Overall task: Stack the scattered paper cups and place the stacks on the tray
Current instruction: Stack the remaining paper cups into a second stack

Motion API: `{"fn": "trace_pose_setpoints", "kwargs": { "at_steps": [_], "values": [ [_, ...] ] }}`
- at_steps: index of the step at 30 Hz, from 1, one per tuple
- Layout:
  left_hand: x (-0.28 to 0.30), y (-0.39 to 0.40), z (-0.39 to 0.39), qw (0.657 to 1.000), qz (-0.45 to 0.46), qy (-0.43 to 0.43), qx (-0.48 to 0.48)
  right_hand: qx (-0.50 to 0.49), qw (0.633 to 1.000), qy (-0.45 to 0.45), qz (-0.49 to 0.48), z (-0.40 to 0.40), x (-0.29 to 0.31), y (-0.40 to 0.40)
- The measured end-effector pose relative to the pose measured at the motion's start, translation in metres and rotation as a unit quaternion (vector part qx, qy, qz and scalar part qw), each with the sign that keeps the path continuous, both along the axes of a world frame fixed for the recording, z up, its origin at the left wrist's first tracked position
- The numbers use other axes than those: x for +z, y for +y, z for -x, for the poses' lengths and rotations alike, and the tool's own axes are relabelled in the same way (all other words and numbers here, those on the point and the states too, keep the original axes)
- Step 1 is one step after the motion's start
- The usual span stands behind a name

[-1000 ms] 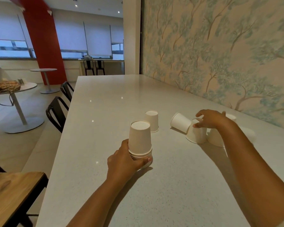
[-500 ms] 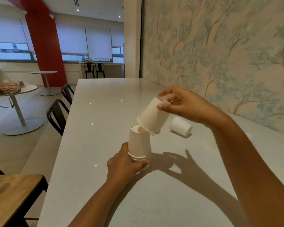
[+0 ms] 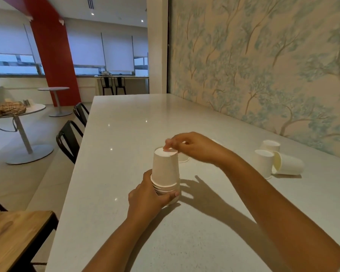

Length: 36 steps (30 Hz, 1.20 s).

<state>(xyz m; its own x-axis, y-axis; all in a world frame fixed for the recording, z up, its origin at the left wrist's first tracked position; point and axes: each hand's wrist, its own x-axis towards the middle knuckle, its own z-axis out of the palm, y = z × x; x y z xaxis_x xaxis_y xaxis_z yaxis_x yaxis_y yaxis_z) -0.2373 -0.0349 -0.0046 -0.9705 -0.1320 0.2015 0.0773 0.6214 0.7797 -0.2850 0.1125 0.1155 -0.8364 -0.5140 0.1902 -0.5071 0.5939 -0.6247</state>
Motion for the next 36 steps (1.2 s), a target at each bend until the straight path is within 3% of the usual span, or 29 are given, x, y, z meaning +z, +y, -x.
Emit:
{"fn": "trace_pose_setpoints", "kwargs": {
  "at_steps": [2,4,6,8,14,17,23,27,29,31,36],
  "values": [
    [-0.001,-0.001,0.000,1.000,-0.011,0.007,-0.005,-0.011,0.991,-0.038,0.125,0.020,-0.005,0.014],
    [-0.002,-0.001,0.000,1.000,-0.015,0.003,-0.005,-0.116,0.973,-0.001,0.200,0.046,-0.023,0.031],
    [-0.002,0.000,0.001,1.000,-0.015,-0.001,-0.005,-0.262,0.954,0.092,0.117,0.067,-0.050,0.047],
    [-0.002,0.000,0.001,1.000,-0.012,-0.001,-0.005,-0.337,0.932,0.129,0.026,0.077,-0.077,0.061],
    [-0.001,0.001,0.000,1.000,-0.015,-0.003,-0.006,-0.384,0.921,0.061,0.018,0.098,-0.115,0.092],
    [-0.001,0.000,0.000,1.000,-0.014,-0.003,-0.009,-0.378,0.923,0.019,0.067,0.106,-0.118,0.099],
    [-0.001,0.000,0.000,1.000,-0.015,-0.006,-0.005,-0.359,0.892,-0.001,0.273,0.105,-0.084,0.083],
    [0.000,0.001,0.000,1.000,-0.010,-0.009,-0.009,-0.213,0.854,-0.104,0.464,0.087,-0.050,0.058],
    [-0.001,0.000,0.001,1.000,-0.011,-0.008,-0.006,-0.110,0.861,-0.150,0.474,0.073,-0.036,0.051],
    [-0.002,0.000,0.001,1.000,-0.009,-0.005,-0.003,-0.038,0.891,-0.148,0.427,0.060,-0.024,0.046],
    [-0.002,-0.001,0.003,1.000,-0.002,-0.006,0.003,-0.001,0.917,-0.108,0.384,0.037,0.002,0.040]
  ]
}}
